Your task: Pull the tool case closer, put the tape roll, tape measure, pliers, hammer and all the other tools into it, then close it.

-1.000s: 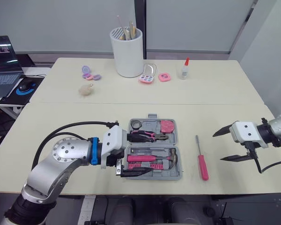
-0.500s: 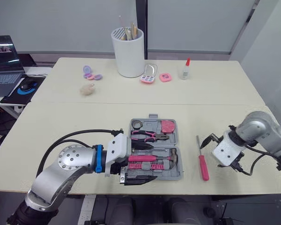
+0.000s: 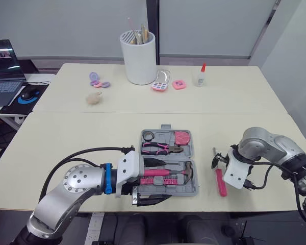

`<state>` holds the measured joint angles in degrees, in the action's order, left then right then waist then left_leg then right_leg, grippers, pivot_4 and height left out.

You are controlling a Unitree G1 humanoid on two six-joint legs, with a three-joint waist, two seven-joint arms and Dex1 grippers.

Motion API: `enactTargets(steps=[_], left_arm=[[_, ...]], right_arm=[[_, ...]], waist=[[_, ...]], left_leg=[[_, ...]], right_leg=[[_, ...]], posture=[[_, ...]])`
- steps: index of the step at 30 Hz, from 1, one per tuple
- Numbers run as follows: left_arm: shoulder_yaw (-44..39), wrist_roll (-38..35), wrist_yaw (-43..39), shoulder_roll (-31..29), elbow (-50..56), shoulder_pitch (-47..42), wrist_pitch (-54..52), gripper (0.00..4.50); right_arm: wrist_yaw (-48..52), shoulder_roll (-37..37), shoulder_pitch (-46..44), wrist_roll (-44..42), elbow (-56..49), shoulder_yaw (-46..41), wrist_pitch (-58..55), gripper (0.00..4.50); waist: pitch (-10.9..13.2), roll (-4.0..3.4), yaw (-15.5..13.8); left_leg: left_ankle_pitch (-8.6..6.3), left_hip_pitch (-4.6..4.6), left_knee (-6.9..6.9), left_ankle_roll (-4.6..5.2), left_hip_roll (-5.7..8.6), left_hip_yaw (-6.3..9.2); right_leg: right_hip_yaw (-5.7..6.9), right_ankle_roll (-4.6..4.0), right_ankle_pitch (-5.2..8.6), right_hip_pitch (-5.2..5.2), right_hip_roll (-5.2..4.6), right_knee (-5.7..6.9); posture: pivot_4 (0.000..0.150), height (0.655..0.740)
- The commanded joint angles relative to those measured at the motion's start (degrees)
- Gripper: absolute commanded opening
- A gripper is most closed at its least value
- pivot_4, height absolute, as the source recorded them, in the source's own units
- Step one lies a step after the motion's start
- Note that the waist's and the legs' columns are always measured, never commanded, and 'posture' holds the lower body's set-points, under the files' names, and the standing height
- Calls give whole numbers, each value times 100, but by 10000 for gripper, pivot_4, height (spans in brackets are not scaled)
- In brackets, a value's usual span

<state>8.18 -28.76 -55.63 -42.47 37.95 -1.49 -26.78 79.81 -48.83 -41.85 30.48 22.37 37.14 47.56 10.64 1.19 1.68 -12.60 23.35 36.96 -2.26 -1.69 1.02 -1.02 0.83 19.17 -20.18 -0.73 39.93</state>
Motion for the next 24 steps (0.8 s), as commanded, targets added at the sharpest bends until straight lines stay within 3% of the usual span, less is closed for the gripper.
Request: enactTargets(steps=[1, 3, 5, 9, 18, 24], left_arm=[[-21, 40, 64, -8, 204, 35, 107, 44851], [-21, 50, 80, -6, 207, 38, 100, 44851], [-24, 61, 86, -6, 186, 27, 101, 45000], [-18, 72, 91, -7, 170, 15, 104, 45000], [41, 67, 86, 27, 131, -101, 85, 45000], [81, 99, 83, 29, 117, -81, 130, 45000]], right_arm=[[-61, 48, -94, 66, 8, 88, 168, 45000], [-69, 74, -101, 79, 8, 148, 215, 45000], [-122, 128, -121, 112, 61, 172, 194, 41137], [-279, 170, -199, 267, 243, 205, 210, 28517], [-301, 80, -126, 150, 173, 150, 112, 7445], [-145, -107, 18, -197, -101, -7, -201, 6182]], waist=[[0, 0, -6], [0, 0, -6], [0, 0, -5], [0, 0, 5], [0, 0, 3], [0, 0, -4]], left_leg=[[0, 0, 0, 0, 0, 0], [0, 0, 1, 0, 1, 0], [0, -1, 1, 0, 1, 0], [0, -11, 0, 0, -1, -1], [0, -45, -4, 0, 0, -3], [-1, -45, -5, 0, 0, -3]], right_leg=[[0, 0, 0, 0, 0, 0], [0, 0, 0, 1, -1, 0], [0, 0, 0, 1, -1, 0], [-1, 0, 0, 9, 0, 0], [-3, -4, 2, 44, 0, -1], [-3, -5, 2, 44, -1, -2]], posture=[[1500, 7400], [1500, 7400], [1500, 7400], [1500, 7400], [1500, 7400], [1500, 7400]])
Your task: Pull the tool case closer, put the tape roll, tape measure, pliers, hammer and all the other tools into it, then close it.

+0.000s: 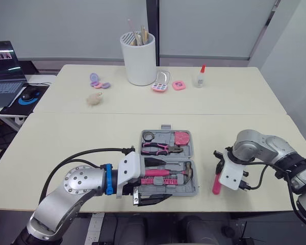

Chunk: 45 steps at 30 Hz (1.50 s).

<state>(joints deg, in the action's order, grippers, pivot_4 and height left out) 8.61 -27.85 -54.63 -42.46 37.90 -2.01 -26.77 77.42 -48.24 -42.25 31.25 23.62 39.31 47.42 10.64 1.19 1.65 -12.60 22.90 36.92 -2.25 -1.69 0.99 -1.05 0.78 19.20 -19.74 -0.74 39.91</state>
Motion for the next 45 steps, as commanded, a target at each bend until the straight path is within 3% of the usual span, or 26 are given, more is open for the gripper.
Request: enactTargets(steps=[1, 6, 10, 15, 19, 21, 26, 30, 36, 37, 40, 45], left_arm=[[37, 20, -17, 31, 109, -21, 148, 45000], [-41, 77, -35, 13, -13, 112, 321, 45000], [-68, 114, -36, 13, -62, 211, 441, 45000], [13, 152, 25, 91, -95, 228, 514, 45000], [76, 154, 0, 147, -95, 156, 496, 45000], [88, 159, 49, 254, -179, -5, 478, 45000], [71, 142, 110, 431, -344, -425, 369, 45000], [115, 133, 208, 511, -335, -603, 292, 45000], [150, 165, 255, 529, -274, -536, 283, 45000], [148, 165, 251, 524, -280, -532, 286, 45000], [121, 163, 229, 504, -327, -545, 306, 45000], [61, 155, 194, 462, -316, -510, 352, 45000]], right_arm=[[116, -212, 106, -390, -289, -299, -342, 6182], [883, -555, 831, -1881, -1234, -1138, -2839, 6182], [862, -739, 1321, -2668, -2196, -2074, -6003, 6182], [-133, -572, 1793, -3018, -3161, -2982, -9413, 6182], [-1472, 349, 1604, -3059, -3477, -3621, -12350, 6182], [-2322, 917, 1534, -2819, -3429, -3867, -13158, 6182], [-3667, 1648, 1780, -2651, -3563, -3972, -13439, 6182], [-4397, 2052, 2018, -2668, -3429, -4018, -12778, 6182], [-4807, 2260, 2098, -2916, -3273, -4159, -12416, 6182], [-4807, 2236, 2105, -2973, -3292, -4145, -12367, 11782], [-4712, 2114, 2123, -3184, -3433, -4149, -12245, 16804], [-4411, 1645, 2241, -3636, -3846, -4370, -11992, 30997]], waist=[[0, 0, -1], [1, 0, -15], [2, -2, -7], [2, -2, -21], [2, -2, -1], [2, -2, 2], [1, -3, -15], [1, -2, -12], [-1, 2, 9], [-1, 2, 8], [-1, 2, 7], [0, 1, 3]], left_leg=[[0, 1, 0, 0, 0, 0], [0, 1, -1, 0, 0, 2], [-1, 1, -3, 1, 1, 1], [-1, 2, -6, 0, 1, 3], [-2, 8, -13, -1, 2, -3], [-1, 10, -15, -1, 2, -3], [-1, 41, -14, -1, 7, -1], [-1, 68, -13, -1, 11, 5], [0, 61, 0, 0, 8, 6], [2, 55, 0, 2, 8, 7], [5, 55, 1, 5, 8, 7], [4, 61, -5, 5, 7, 4]], right_leg=[[0, 0, 0, 0, 0, 0], [2, 0, 0, 3, -3, -2], [1, -1, 1, 3, -6, -3], [4, -1, 1, 1, -6, -3], [-2, -1, 2, -7, -6, -8], [-3, -1, 2, -14, -5, -5], [-1, 0, 2, -44, -3, -2], [3, 1, 2, -61, -2, -14], [2, 12, -4, -52, 1, -11], [1, 13, -4, -49, 3, -10], [-1, 14, -5, -49, 5, -9], [-5, 14, -5, -56, 31, -8]], posture=[[1500, 7400], [1500, 7400], [1500, 7400], [1500, 7400], [1500, 7400], [1500, 7400], [1500, 7400], [1500, 7400], [1500, 7400], [1500, 7400], [1500, 7400], [1500, 7400]])
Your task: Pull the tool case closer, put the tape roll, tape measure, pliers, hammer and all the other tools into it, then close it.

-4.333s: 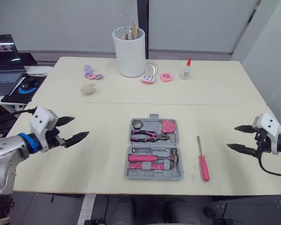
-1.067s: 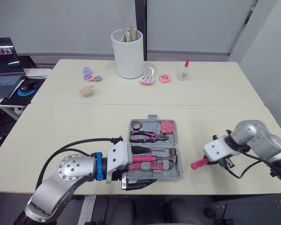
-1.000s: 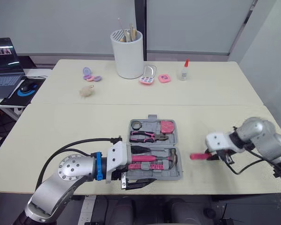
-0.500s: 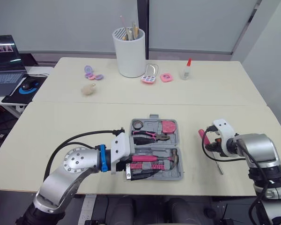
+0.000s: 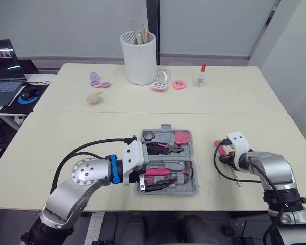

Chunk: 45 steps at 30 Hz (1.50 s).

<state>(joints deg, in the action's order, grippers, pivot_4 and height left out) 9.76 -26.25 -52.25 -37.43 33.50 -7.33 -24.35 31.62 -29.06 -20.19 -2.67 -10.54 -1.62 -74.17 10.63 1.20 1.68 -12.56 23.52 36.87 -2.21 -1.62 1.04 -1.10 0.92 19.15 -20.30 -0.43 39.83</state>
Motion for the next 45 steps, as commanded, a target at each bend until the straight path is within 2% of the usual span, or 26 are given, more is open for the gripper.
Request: enactTargets(steps=[1, 4, 5, 10, 16, 26, 45], left_arm=[[-71, -9, -59, -51, 128, 43, 130, 45000], [-121, -37, -104, -56, 138, 51, 191, 45000], [-131, -42, -111, -52, 135, 42, 201, 45000], [-74, -22, -135, 22, -17, -171, 223, 45000], [-10, -11, -251, 31, -130, -293, 230, 45000], [-62, 2, -225, -28, 8, -216, 189, 45000], [-18, 49, -236, -19, -45, -228, 206, 45000]], right_arm=[[265, -389, 104, -359, -551, -325, 242, 33305], [835, -912, 613, -773, -1131, -568, 800, 43374], [926, -1043, 759, -842, -1236, -599, 960, 44691], [910, -1156, 1582, -996, -1604, -828, 1550, 44691], [585, -940, 1513, -996, -1486, -473, 1728, 44691], [-179, -423, 1189, -706, -493, -114, 2296, 44691], [-482, -205, 1305, -659, 204, 28, 2614, 44691]], waist=[[0, 0, -3], [0, 0, -8], [0, 0, -11], [0, 0, -21], [0, 0, 16], [0, 0, -5], [0, 0, -4]], left_leg=[[0, 6, -2, 0, 0, 2], [-1, 33, -3, 0, -1, 6], [-1, 35, -3, 0, -2, 9], [0, 34, -1, 0, -3, 14], [1, 24, 5, 0, -10, 9], [0, 31, 1, 0, -6, 10], [0, 27, 3, 0, -8, 11]], right_leg=[[2, 0, 0, -4, 0, -1], [6, 0, 0, -29, 1, -4], [7, 0, 0, -27, 1, -6], [13, 0, 0, -18, 1, -16], [2, 3, 0, -16, 16, -13], [3, 2, -1, -19, 13, -16], [5, 2, -1, -17, 14, -10]], posture=[[1500, 7400], [1500, 7400], [1500, 7400], [1500, 7400], [1500, 7400], [1500, 7400], [1500, 7400]])
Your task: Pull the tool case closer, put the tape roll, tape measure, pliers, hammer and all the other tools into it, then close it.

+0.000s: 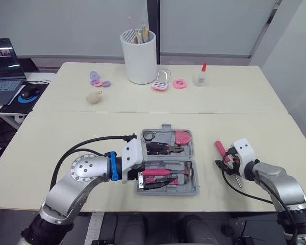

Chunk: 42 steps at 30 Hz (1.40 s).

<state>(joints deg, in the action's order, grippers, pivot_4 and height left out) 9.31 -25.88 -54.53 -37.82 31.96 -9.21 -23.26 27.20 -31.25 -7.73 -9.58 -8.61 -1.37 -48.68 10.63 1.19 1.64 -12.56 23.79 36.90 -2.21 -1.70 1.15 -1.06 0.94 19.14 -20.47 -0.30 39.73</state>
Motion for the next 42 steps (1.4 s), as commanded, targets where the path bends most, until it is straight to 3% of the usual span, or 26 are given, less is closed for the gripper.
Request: enactTargets(steps=[1, 4, 8, 17, 24, 30, 36, 42], left_arm=[[31, 12, -5, 23, 117, -42, 92, 45000], [27, 15, -3, 9, 152, -6, 91, 45000], [29, 16, 5, 17, 164, 4, 79, 45000], [53, 11, 11, 36, 158, 10, 60, 45000], [-294, -44, -139, -53, 76, 227, 426, 45000], [-1132, -309, -707, -397, -345, 624, 1058, 45000], [-1759, -495, -1720, -1224, -739, 1185, 1320, 45000], [-2422, -683, -2278, -1599, -608, 1941, 1467, 45000]], right_arm=[[-45, 9, 72, 37, 12, 7, 69, 44691], [-42, -30, 133, 37, -35, 13, 61, 38687], [-25, -82, 169, 77, -50, 29, 97, 25310], [69, -199, 136, 303, 94, 236, 493, 6954], [1067, -1143, 130, 589, -521, 874, 1309, 6888], [2279, -1855, -502, 299, -1672, 1504, 813, 6888], [2662, -1911, -1355, 596, -2188, 2402, 401, 6888], [2902, -1471, -2024, 576, -2517, 3257, -93, 6888]], waist=[[0, 0, 0], [0, 0, 0], [0, 0, 0], [0, 0, 0], [1, -3, 2], [3, -7, 19], [6, -8, 2], [7, -8, 3]], left_leg=[[0, 0, 0, 0, 0, 0], [0, -1, 0, 0, 0, 0], [0, -1, 0, 0, -1, 1], [0, -2, 1, 0, 0, 1], [0, 1, 1, 0, 2, 0], [0, -3, -2, 0, -21, 6], [0, 1, -4, 0, -15, 5], [-1, 5, -8, -1, -8, 3]], right_leg=[[0, 0, 0, 0, 0, 0], [0, 0, 0, 0, 0, 1], [1, 0, 0, 1, 0, 1], [1, 0, 0, 2, 0, 1], [0, 0, 0, 0, -1, -1], [3, -2, 0, -5, -3, 3], [8, -7, 3, -9, -12, -2], [12, -8, 2, -10, -33, -10]], posture=[[1500, 7400], [1500, 7400], [1500, 7400], [1500, 7400], [1500, 7400], [1500, 7400], [1500, 7400], [1500, 7400]])
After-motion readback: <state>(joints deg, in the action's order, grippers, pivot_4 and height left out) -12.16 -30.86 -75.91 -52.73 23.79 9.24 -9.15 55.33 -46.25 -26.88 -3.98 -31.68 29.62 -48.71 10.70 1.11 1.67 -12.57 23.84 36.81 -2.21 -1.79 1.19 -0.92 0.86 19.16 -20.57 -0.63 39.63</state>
